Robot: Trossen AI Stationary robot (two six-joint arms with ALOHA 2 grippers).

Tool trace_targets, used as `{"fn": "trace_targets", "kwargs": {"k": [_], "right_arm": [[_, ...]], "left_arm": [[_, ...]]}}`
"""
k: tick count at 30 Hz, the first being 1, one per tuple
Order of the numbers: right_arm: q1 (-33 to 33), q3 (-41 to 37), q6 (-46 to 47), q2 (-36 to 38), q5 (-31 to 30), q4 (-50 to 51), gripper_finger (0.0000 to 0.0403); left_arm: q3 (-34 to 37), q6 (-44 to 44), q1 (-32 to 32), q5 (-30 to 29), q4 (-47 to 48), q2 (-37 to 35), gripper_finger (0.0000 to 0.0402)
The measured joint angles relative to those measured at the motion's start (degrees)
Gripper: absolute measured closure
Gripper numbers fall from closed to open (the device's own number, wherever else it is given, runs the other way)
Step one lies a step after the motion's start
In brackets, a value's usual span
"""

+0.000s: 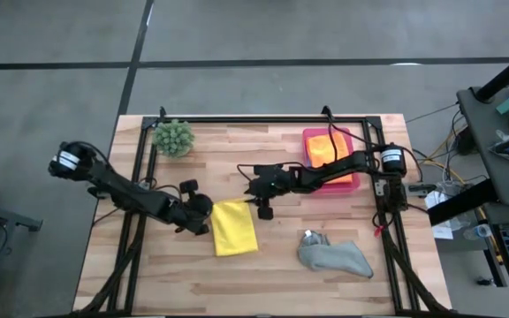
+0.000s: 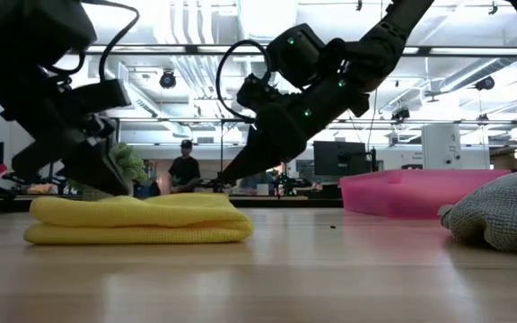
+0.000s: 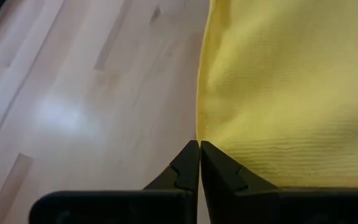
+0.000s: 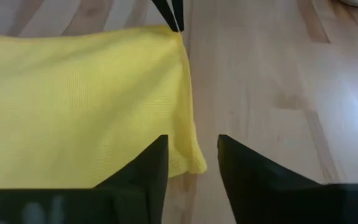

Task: Fold microfiber towels
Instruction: Fold the yellow microfiber cloth

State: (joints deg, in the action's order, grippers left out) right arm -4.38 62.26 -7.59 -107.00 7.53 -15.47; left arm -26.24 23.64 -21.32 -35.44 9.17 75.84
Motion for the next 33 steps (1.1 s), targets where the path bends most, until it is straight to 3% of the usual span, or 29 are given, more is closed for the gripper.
{"fn": "trace_targets", "kwargs": {"k": [7, 18, 33], "right_arm": [[-0.17, -0.40, 0.09, 0.00, -0.20, -2.08, 0.0251], [-0.17, -0.84, 0.50, -3.64, -0.12, -7.69, 0.0268], [-0.42, 0.35, 2.03, -4.96, -0.07, -5.55, 0.0284]], "left_arm": [[0.03, 0.04, 0.00, 0.00, -1.41, 2.50, 0.0401], [-0.09, 0.92, 0.00, 0.00, -1.15, 1.44, 0.0401], [-2.04, -0.42, -0.16, 0.57, -0.09, -11.13, 0.0401]]}}
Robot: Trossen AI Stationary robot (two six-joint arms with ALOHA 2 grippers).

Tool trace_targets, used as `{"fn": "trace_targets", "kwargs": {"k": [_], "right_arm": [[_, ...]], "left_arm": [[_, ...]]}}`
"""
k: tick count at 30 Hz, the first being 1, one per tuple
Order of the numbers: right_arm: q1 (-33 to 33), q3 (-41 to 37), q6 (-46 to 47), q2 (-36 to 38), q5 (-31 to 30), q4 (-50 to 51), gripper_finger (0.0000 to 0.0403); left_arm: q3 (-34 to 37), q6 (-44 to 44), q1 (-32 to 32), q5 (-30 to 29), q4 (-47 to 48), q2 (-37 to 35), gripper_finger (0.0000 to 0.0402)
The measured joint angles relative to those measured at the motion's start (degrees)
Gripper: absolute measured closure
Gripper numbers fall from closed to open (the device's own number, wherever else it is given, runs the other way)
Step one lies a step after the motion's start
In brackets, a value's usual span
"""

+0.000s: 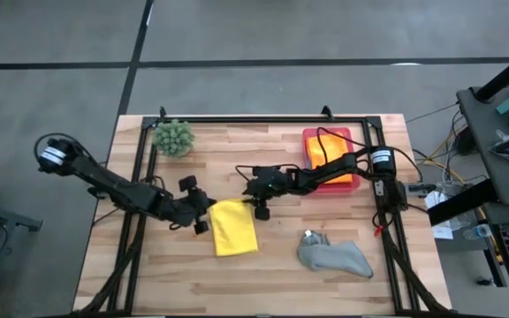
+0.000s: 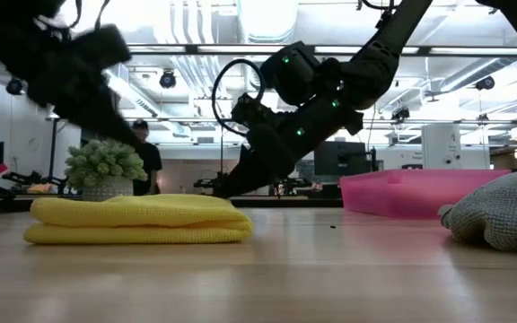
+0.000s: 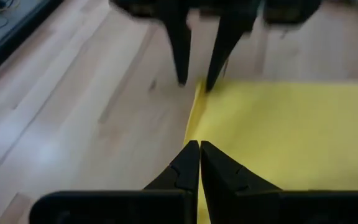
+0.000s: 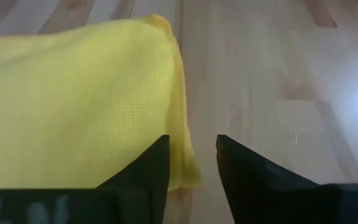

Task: Fold microfiber towels
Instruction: Fold the yellow microfiber cloth

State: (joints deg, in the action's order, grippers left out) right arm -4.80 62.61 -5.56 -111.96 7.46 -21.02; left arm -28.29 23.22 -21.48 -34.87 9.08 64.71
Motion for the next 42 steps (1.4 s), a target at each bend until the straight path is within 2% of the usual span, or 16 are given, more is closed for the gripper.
{"fn": "trace_targets", "kwargs": {"k": [4, 7, 9, 16, 26, 30, 36, 42], "right_arm": [[-0.15, 0.00, -0.34, 0.00, -0.02, 1.10, 0.0329], [-0.24, 0.00, -1.32, 0.00, -0.01, 2.20, 0.0376], [-0.24, 0.00, -1.77, 0.00, -0.02, 2.35, 0.0388], [-0.24, 0.00, -1.48, 0.06, -0.02, 2.01, 0.0394], [-0.24, 0.00, -1.01, 0.10, 0.00, 2.20, 0.0394], [-0.24, 0.00, -2.22, 1.08, 0.02, 3.98, 0.0394], [-1.94, 0.14, -3.98, 1.86, 0.03, 3.38, 0.0394], [-3.14, 1.17, -3.43, 1.90, -0.08, 3.26, 0.0394]], "left_arm": [[-1.20, -0.77, -0.10, 1.24, -2.30, -1.12, 0.0401], [-1.23, -3.99, -0.10, 4.22, -9.29, 0.21, 0.0401], [-1.12, -5.64, -0.10, 4.55, -14.63, 2.58, 0.0401], [-2.96, -8.71, 0.03, 4.66, -30.40, 16.84, 0.0401], [-12.30, -8.73, 2.17, 4.65, -32.48, 37.19, 0.0401], [-13.32, -7.62, 2.24, 7.20, -32.57, 39.55, 0.0401], [-12.60, -1.22, 2.40, 10.26, -32.97, 40.48, 0.0401], [-12.60, -0.59, 2.41, 11.55, -33.03, 40.48, 0.0401]]}}
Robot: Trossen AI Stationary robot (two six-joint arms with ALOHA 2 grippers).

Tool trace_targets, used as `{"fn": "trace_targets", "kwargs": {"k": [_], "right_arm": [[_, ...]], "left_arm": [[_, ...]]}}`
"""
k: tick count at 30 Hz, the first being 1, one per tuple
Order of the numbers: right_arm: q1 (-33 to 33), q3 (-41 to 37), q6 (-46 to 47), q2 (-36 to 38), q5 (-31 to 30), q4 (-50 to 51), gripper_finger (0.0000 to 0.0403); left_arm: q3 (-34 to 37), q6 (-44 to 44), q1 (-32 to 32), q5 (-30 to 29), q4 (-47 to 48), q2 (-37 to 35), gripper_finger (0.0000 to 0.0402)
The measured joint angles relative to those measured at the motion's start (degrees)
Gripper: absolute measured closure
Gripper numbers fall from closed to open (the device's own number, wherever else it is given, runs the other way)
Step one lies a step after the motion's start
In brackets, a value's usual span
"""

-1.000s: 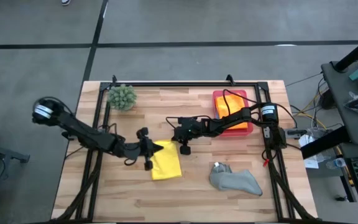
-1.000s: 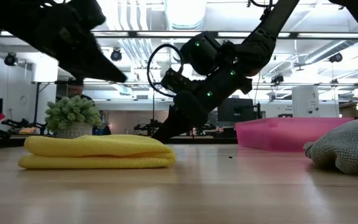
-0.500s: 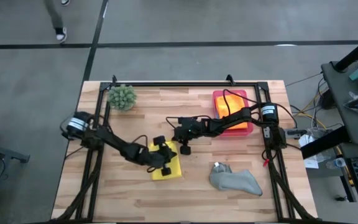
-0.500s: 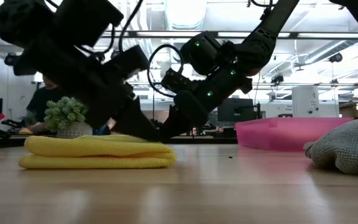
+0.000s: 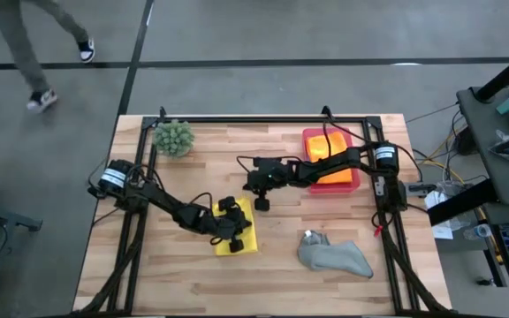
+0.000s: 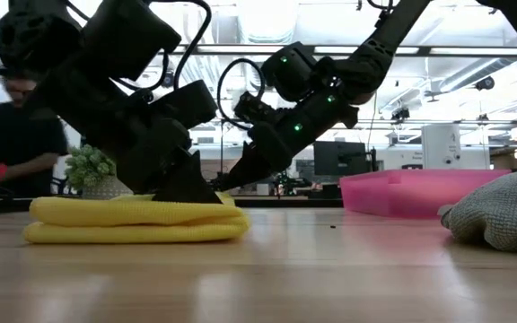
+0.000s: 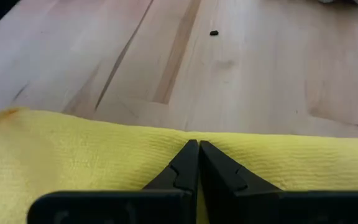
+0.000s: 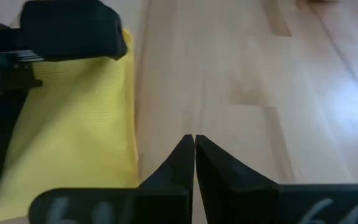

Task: Fold microfiber towels
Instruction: Fold the yellow microfiber cloth

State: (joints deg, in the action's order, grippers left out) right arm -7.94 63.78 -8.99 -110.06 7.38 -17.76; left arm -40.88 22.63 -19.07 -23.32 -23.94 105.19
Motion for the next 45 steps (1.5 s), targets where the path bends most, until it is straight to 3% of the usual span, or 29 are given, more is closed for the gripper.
{"fn": "trace_targets", "kwargs": {"k": [5, 12, 17, 21, 27, 34, 38, 42, 45], "right_arm": [[0.02, 1.01, 0.62, 1.69, 0.73, 5.50, 0.0378], [0.09, 1.54, 3.03, 5.07, 8.65, 15.01, 0.0311], [0.17, 1.08, 3.10, 4.00, 8.65, 13.53, 0.0265], [0.13, 0.71, 4.01, 1.72, 8.54, 10.39, 0.0255], [0.13, 0.67, 3.28, 0.33, 5.68, 8.15, 0.0283], [0.13, 0.67, -1.18, 0.37, 3.82, 8.34, 0.0382], [0.02, 0.67, -1.51, 0.43, -1.28, 7.55, 0.0391], [-0.14, 0.67, -1.54, 1.53, 0.02, 9.39, 0.0394], [-0.08, 0.67, 0.92, 2.24, 5.97, 10.63, 0.0394]], "left_arm": [[0.02, 0.72, -0.02, 0.31, 0.04, -0.02, 0.0401], [0.04, 0.76, -0.04, 0.35, 0.11, -0.02, 0.0401], [0.09, 0.72, -0.04, 0.36, -0.07, -0.02, 0.0401], [0.15, 0.55, -0.04, 0.37, -0.32, -0.02, 0.0401], [0.26, 0.44, -0.07, 0.49, -0.52, -0.02, 0.0401], [0.33, 0.46, -0.07, 0.49, -0.59, -0.02, 0.0401], [0.33, 0.46, -0.07, 0.49, -0.60, -0.02, 0.0401], [0.35, 0.46, -0.09, 0.49, -0.59, -0.02, 0.0401], [0.35, 0.46, -0.09, 0.47, -0.57, -0.02, 0.0401]]}}
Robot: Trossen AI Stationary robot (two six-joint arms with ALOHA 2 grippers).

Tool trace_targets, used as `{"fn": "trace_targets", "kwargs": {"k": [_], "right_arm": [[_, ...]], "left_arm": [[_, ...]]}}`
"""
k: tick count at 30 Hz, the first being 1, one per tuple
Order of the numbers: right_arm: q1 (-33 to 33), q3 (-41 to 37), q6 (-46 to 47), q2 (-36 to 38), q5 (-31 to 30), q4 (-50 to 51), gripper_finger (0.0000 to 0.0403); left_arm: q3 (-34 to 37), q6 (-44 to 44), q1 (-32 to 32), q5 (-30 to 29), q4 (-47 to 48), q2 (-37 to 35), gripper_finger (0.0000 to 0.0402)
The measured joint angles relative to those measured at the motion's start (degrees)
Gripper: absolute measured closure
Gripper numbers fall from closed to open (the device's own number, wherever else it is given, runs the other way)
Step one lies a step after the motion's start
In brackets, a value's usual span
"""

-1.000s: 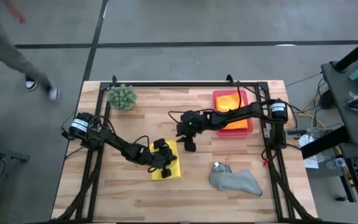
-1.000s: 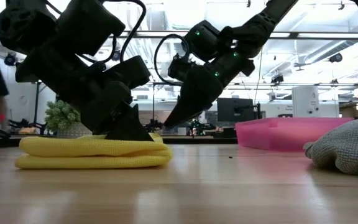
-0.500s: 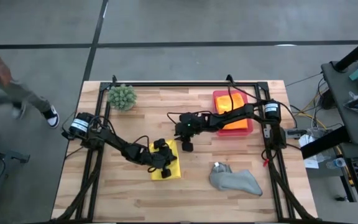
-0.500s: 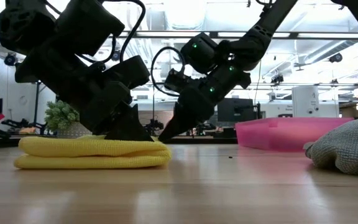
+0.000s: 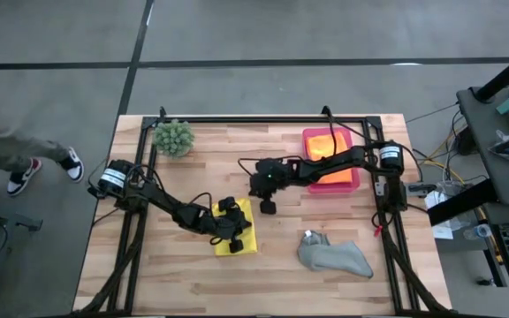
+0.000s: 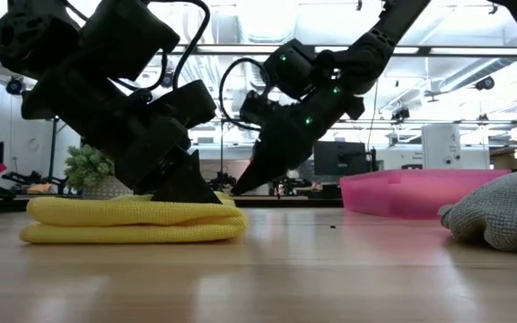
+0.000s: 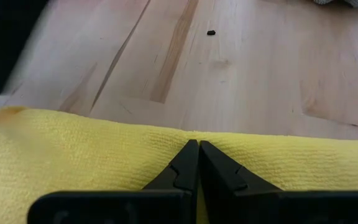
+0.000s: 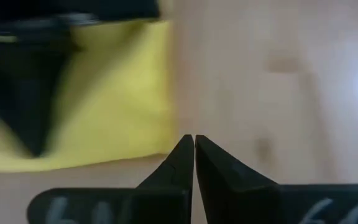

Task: Fold microfiber towels
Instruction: Fold the yellow microfiber cloth

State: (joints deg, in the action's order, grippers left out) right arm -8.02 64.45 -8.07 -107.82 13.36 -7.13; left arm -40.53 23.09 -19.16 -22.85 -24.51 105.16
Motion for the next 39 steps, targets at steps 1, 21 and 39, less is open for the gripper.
{"fn": "trace_targets", "kwargs": {"k": [1, 21, 39], "right_arm": [[0.00, 0.00, 1.07, 0.01, 2.48, 0.46, 0.0394], [-0.12, 0.02, 4.04, -4.80, 1.56, -4.42, 0.0292], [-0.71, 1.93, -2.18, -3.93, -7.84, -2.19, 0.0394]], "left_arm": [[0.00, 0.00, 0.00, 0.00, 0.00, 0.00, 0.0401], [0.02, 0.02, 0.03, -0.01, 0.03, 0.00, 0.0401], [0.37, -0.06, 0.04, 0.01, 0.16, -0.56, 0.0401]]}}
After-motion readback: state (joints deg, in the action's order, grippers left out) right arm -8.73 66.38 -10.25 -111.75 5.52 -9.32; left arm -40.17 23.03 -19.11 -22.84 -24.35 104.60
